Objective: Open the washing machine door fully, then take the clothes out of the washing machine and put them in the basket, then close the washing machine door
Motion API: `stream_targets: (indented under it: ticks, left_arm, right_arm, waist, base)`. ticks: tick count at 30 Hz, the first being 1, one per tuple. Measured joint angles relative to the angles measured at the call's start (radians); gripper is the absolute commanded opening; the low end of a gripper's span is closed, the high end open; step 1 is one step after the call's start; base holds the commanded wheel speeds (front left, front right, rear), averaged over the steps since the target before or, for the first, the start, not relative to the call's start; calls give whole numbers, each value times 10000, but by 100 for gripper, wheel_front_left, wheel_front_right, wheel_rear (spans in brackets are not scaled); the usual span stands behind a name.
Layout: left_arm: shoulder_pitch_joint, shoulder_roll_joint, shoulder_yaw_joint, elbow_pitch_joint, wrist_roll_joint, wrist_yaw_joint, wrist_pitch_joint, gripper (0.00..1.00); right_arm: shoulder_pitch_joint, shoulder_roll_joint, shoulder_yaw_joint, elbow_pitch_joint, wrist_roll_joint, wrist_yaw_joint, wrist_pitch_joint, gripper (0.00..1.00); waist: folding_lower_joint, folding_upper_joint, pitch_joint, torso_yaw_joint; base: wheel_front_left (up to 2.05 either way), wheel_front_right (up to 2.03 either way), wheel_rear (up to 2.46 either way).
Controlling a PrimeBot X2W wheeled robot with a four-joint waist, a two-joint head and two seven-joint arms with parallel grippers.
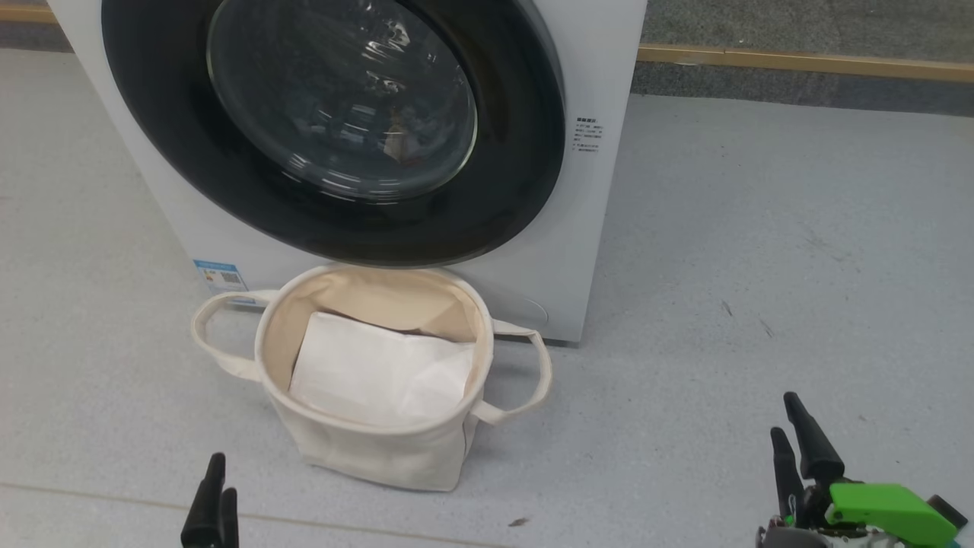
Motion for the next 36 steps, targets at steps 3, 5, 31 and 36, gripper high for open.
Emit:
stream_targets:
  ticks: [3,5,31,36]
  left_arm:
    - [-1,0,17,-19,25,2,-46,100]
    - [-7,2,38,-35,104,6,-100,100]
    - [-422,788,-744,-828,3864,713,-963,100]
    - [-478,1003,-1089,-907,5455,1108,-1104,100]
  right_arm:
    - [-78,0,79,-46,19,0,-61,100]
    - [-106,0,115,-48,19,0,-140,100]
    - [-771,-6,516,-631,-3779,0,-826,100]
    - [-844,-8,686,-863,-5582,0,-1001,100]
  waist:
    - [0,0,-9,9]
    - [0,0,-14,15]
    - [-1,0,20,94]
    - [-1,0,39,103]
  base:
    - [0,0,0]
    - [0,0,0]
    - [0,0,0]
    - [0,0,0]
